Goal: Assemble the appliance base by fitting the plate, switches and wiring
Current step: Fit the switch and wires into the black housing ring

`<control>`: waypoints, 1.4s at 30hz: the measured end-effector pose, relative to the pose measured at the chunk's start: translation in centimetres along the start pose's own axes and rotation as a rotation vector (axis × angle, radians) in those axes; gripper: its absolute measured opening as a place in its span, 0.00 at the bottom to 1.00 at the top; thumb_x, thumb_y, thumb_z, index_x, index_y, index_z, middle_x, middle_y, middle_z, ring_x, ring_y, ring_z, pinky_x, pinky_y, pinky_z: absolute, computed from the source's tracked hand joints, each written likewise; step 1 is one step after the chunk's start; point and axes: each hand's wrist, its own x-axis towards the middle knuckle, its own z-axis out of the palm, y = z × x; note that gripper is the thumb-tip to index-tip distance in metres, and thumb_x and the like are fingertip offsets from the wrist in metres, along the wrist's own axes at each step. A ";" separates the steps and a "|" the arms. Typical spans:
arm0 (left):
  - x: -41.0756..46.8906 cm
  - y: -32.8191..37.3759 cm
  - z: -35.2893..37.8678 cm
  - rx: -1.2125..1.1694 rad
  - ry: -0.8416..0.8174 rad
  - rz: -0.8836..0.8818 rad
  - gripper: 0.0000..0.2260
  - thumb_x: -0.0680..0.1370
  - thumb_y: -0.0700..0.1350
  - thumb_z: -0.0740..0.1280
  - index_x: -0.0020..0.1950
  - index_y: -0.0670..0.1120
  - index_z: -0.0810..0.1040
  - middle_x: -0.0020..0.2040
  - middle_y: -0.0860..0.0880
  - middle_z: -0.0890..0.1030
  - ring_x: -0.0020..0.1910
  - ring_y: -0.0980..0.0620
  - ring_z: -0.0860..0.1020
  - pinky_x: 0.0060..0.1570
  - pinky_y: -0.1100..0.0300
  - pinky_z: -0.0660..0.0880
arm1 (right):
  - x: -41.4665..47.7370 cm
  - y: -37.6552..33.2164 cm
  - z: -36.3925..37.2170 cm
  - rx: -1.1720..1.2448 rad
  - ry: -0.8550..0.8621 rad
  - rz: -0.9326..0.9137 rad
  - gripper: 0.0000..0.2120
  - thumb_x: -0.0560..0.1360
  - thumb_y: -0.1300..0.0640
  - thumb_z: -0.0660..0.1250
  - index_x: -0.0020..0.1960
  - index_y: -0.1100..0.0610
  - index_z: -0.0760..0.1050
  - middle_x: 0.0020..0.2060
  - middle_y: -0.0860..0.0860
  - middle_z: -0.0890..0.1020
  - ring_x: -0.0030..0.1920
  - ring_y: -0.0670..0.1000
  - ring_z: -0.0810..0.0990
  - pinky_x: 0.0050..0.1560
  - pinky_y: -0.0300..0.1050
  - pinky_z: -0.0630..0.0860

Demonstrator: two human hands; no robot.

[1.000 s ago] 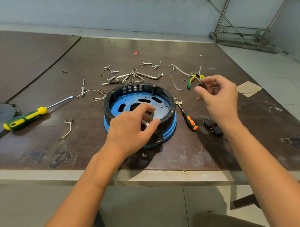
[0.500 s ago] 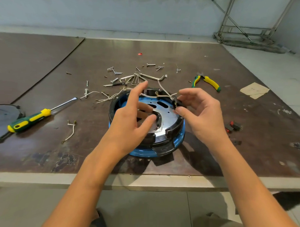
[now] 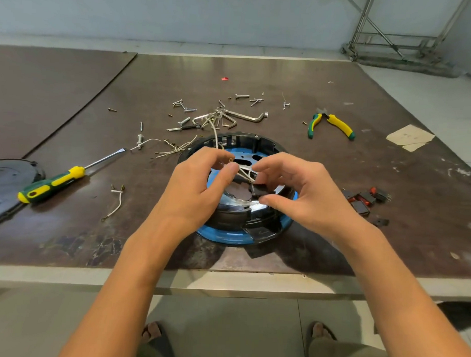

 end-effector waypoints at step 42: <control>0.6 3.7 3.7 -0.036 -0.004 -0.009 0.15 0.74 0.50 0.74 0.60 0.51 0.83 0.46 0.56 0.84 0.46 0.64 0.81 0.53 0.59 0.80 | -9.2 5.7 -13.4 -0.449 -0.120 0.841 0.08 0.65 0.51 0.82 0.41 0.46 0.85 0.37 0.43 0.85 0.41 0.45 0.83 0.43 0.41 0.77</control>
